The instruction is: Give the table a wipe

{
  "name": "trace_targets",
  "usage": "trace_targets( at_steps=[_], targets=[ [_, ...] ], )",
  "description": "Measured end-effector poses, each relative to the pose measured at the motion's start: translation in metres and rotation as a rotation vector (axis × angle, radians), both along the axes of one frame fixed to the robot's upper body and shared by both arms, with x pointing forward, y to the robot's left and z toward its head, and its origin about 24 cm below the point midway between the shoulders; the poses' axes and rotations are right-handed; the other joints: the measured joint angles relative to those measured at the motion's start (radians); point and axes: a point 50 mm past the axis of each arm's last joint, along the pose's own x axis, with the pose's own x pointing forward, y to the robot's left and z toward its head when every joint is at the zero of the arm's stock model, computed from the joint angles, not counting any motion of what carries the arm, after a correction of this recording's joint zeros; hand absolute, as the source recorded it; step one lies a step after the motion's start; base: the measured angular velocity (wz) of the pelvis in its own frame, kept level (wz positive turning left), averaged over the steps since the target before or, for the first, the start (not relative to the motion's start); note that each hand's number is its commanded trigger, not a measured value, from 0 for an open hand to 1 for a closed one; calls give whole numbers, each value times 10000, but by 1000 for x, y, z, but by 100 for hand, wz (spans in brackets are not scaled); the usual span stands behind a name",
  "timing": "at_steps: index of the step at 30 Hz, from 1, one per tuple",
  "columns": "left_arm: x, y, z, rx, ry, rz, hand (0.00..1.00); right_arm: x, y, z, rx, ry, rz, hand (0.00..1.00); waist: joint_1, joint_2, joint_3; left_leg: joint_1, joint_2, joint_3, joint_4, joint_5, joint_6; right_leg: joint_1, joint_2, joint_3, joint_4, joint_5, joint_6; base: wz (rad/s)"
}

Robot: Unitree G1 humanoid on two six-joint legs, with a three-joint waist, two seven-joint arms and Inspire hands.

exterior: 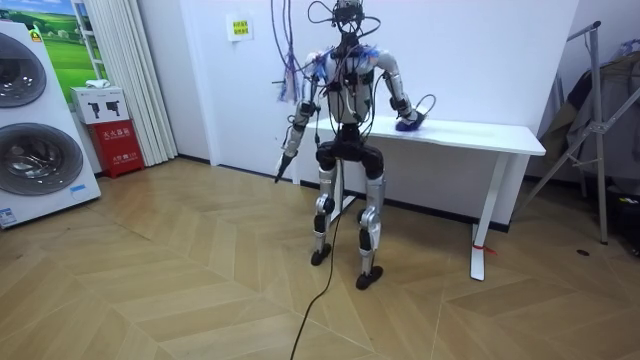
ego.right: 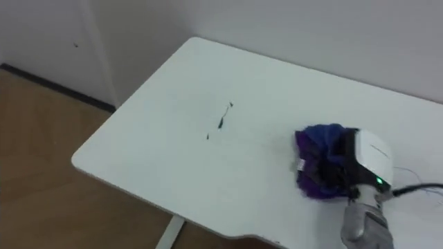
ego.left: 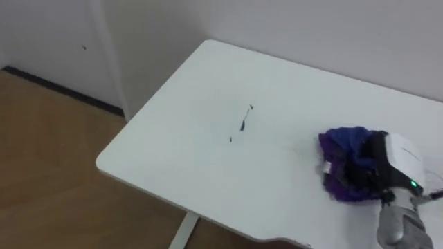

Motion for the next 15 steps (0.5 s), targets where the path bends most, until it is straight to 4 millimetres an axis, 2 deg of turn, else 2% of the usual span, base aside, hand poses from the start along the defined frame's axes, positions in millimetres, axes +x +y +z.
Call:
trace_targets(
  at_steps=[3,5,7,8,9,10,11,12,13,14,15],
  targets=[
    [9,-2,-1,-17,-141,-303,0,-13,-17,-3,-164,486,-703,100,-67,74,-15,11,31,130,501,-249,50,35,-118,-15,426,-52,36,-17],
    [13,-9,-4,-24,-85,-620,0,-3,-15,-3,-97,495,-958,100,164,243,20,27,137,401,938,-525,63,-112,-223,-27,932,-112,38,-49],
    [17,-20,-11,-259,152,-1049,0,24,-2,-1,-165,730,-795,100,827,475,112,-44,439,1197,1426,-870,173,-832,-543,-198,2032,-212,-61,-106],
    [18,-22,-12,-311,180,-1113,0,32,5,0,-191,817,-508,100,1010,523,149,-87,516,1404,1545,-925,184,-1051,-659,-347,2284,-189,-99,-126],
    [21,-24,-14,-326,249,-1178,0,50,22,3,-394,975,259,100,1415,558,163,-232,700,1816,1700,-1001,188,-1526,-808,-386,2707,-130,-214,-124],
    [26,-23,-16,-260,303,-1145,0,71,46,7,-489,1064,1203,100,1780,565,178,-381,953,2159,1789,-1015,176,-1906,-956,-665,2966,-24,-380,-114],
    [30,-22,-16,-218,256,-1159,0,81,60,8,-488,1060,1728,100,1917,628,168,-491,1065,2224,1896,-1034,144,-2016,-999,-859,3003,21,-435,-78],
    [41,-17,-14,-77,-39,-1209,0,99,86,14,-358,950,2597,100,2180,499,266,-730,1348,2404,1993,-1031,98,-2358,-1112,-803,3568,-67,-376,-22],
    [51,-14,-12,-14,-340,-1190,0,112,111,19,-181,894,3418,100,2384,390,338,-935,1570,2394,2120,-988,1,-2565,-1442,-796,4661,-228,-365,0],
    [56,-14,-12,-32,-533,-1194,0,116,118,21,-189,899,3757,100,2525,384,344,-1007,1695,2369,2172,-975,-67,-2599,-1619,-784,4989,-291,-309,13],
    [64,-14,-10,-35,-860,-1343,0,126,127,29,-445,817,4406,100,2958,352,335,-1176,1870,2345,2209,-930,-235,-2579,-1966,-517,5007,-379,-255,0]
  ],
)
